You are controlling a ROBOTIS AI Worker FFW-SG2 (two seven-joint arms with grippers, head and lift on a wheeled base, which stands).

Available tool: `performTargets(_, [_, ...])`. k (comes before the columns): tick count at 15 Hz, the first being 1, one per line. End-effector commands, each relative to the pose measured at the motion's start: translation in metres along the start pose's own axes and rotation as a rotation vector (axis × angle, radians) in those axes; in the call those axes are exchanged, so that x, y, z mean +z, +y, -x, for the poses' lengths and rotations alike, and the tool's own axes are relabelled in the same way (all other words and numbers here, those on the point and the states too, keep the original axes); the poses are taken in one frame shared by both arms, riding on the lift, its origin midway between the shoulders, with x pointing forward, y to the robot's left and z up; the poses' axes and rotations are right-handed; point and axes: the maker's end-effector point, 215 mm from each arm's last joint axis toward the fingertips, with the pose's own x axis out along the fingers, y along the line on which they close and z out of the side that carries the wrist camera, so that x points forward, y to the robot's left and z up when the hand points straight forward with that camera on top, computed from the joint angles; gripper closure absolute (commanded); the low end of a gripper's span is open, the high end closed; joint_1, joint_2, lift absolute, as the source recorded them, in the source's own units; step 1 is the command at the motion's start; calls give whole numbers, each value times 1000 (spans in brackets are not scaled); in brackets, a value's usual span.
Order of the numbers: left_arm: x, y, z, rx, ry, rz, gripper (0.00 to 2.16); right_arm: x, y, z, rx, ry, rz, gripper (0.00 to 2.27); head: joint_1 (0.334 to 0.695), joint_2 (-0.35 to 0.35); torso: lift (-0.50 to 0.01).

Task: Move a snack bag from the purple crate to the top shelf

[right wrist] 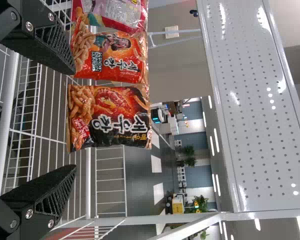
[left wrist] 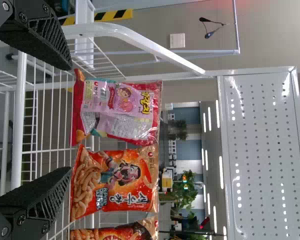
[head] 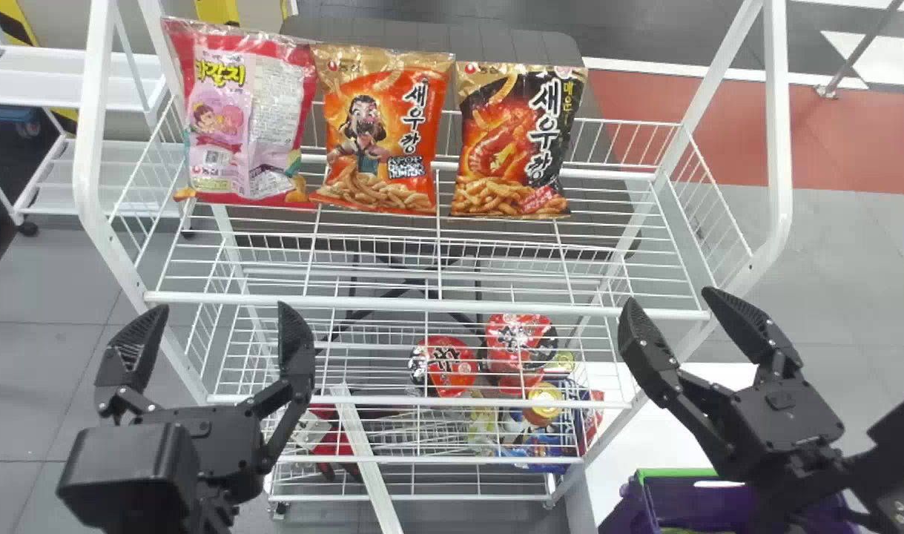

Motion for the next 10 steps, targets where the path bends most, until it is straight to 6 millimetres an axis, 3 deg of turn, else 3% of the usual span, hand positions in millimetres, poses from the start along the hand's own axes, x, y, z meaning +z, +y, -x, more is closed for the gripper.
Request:
performTargets(1, [-1, 0, 0, 2, 0, 1, 103, 1, -2, 1, -4, -1, 2, 167, 695, -110, -48])
performTargets(10, [0, 1, 0, 5, 0, 3, 103, 1, -2, 1, -3, -1, 5, 167, 695, -112, -84])
